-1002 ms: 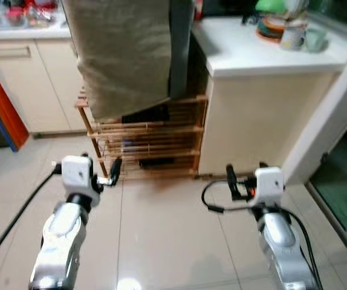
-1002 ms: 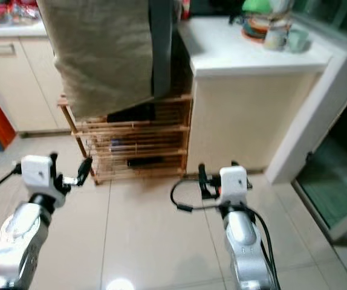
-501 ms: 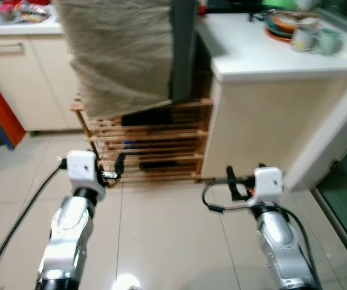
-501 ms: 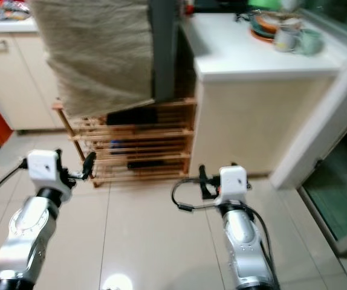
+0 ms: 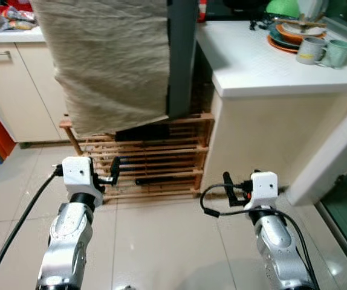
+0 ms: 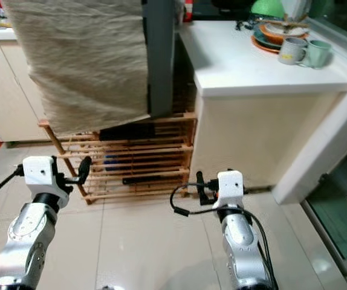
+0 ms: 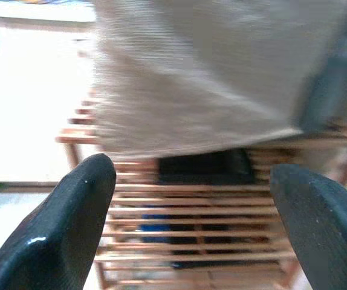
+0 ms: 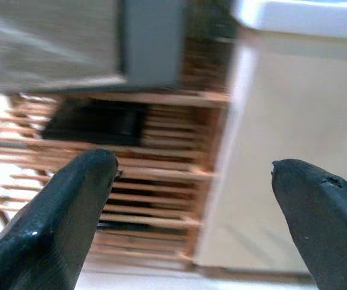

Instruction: Restocking fridge

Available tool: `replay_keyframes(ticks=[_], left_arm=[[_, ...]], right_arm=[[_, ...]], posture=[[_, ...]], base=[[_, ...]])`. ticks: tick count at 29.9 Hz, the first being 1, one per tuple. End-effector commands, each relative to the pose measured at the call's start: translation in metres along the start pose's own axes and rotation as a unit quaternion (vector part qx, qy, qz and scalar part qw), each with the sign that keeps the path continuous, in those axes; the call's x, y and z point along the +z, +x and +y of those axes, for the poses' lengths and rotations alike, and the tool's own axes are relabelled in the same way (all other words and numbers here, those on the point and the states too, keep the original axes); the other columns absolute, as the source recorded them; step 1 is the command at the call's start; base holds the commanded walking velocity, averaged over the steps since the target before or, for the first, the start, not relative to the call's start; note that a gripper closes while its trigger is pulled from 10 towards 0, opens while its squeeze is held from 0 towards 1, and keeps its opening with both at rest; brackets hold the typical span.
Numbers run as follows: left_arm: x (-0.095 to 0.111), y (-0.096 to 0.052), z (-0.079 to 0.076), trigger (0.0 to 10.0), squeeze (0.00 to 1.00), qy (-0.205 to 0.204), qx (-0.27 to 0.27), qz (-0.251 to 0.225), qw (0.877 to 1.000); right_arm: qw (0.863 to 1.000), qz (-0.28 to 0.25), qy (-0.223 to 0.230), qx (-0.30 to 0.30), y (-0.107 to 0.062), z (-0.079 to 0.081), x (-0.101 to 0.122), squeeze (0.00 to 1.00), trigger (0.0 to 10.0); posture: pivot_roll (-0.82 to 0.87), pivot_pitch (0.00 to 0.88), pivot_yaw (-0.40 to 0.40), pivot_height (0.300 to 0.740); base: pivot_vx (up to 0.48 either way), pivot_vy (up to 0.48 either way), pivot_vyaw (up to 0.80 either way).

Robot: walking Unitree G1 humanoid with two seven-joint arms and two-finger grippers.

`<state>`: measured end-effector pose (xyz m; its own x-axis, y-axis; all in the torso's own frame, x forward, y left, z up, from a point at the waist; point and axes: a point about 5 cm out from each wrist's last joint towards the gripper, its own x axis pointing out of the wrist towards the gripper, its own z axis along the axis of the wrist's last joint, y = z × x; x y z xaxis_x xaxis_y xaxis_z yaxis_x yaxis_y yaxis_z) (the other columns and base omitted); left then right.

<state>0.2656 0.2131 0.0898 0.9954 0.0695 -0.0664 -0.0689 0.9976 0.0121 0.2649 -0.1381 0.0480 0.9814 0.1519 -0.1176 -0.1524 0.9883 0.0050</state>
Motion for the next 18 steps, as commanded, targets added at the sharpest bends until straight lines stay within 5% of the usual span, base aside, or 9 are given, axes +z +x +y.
replay_keyframes(ticks=[1, 8, 18], left_arm=[[0.005, 0.006, -0.007, 10.0, 0.00, 0.002, -0.008, -0.009, 1.000], [0.007, 0.007, -0.021, 10.0, 0.00, 0.023, -0.047, -0.015, 0.999], [0.009, 0.010, -0.030, 10.0, 0.00, 0.034, -0.072, -0.018, 0.997]], right_arm=[[1.000, -0.004, 0.000, -0.005, 0.003, -0.007, 0.002, 0.00, 10.0], [1.000, -0.007, -0.001, -0.009, 0.010, -0.005, 0.007, 0.00, 10.0], [1.000, -0.009, -0.009, -0.007, 0.010, -0.001, 0.006, 0.00, 10.0]], posture=[[-0.06, 0.000, -0.023, 0.740], [-0.06, 0.000, -0.016, 0.740], [-0.08, 0.000, -0.007, 0.740]], base=[[0.371, 0.300, 0.00], [0.372, 0.302, 0.59], [0.391, 0.278, 0.15]])
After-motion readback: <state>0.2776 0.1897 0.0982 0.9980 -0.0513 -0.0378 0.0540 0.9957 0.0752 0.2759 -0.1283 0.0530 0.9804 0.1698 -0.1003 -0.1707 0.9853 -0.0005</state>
